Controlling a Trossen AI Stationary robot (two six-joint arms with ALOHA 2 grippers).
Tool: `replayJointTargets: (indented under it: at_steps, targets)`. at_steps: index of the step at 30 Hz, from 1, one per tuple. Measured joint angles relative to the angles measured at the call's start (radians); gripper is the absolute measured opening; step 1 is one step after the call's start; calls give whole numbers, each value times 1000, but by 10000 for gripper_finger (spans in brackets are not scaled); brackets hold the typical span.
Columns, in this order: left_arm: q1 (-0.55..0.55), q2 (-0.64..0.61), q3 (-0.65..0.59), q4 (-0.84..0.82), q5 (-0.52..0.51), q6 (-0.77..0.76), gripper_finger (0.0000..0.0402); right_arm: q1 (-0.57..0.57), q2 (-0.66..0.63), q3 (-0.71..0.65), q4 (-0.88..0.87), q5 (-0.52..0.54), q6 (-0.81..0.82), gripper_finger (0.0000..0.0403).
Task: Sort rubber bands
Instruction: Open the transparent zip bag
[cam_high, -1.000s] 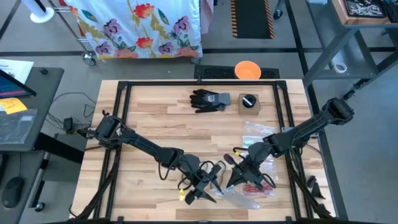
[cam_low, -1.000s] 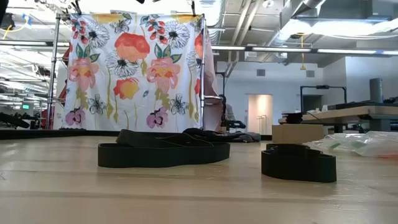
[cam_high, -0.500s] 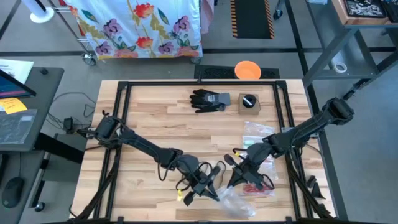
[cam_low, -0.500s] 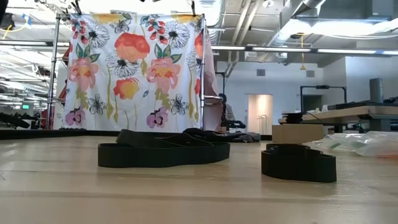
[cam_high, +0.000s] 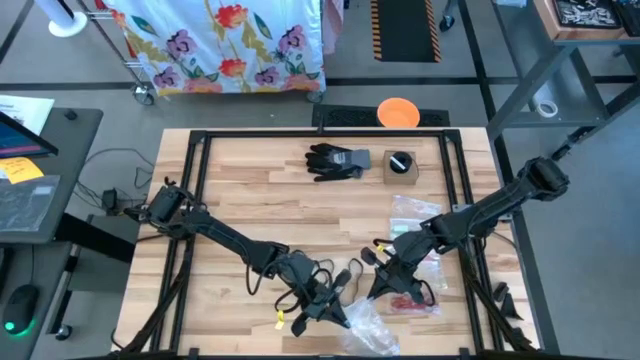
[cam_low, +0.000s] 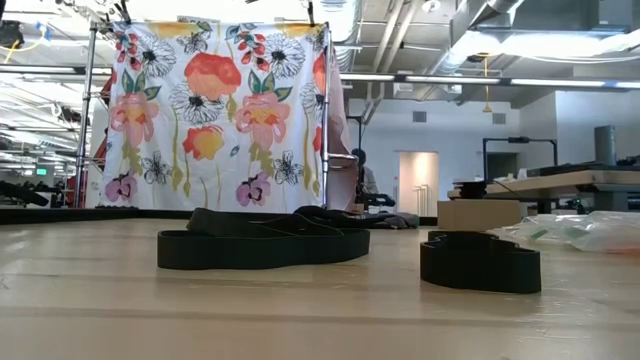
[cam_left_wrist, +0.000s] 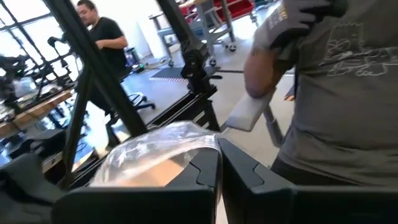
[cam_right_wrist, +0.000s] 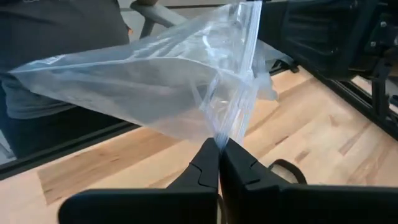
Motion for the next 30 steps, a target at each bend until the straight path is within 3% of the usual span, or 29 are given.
replayJointTargets:
  at_steps: [3,7,13,18,23,27,30]
  targets:
    - [6,-2,0,-16,-30,-2,1,0,0,-1,60,5,1,10]
    - [10,-2,0,-28,-46,-6,0,-14,0,-1,98,8,152,37]
    - [9,-13,0,-74,-71,-2,0,-46,0,-1,40,84,296,110]
    - [9,-66,0,-257,-235,-6,0,-69,-20,42,-50,132,305,180]
    - [-10,-94,0,-397,-500,-23,0,-74,-94,49,-192,165,314,218]
    - [-20,-96,0,-458,-664,-40,0,-71,-149,49,-295,370,394,222]
    - [-21,-95,31,-530,-776,-56,0,-64,-175,49,-356,597,497,219]
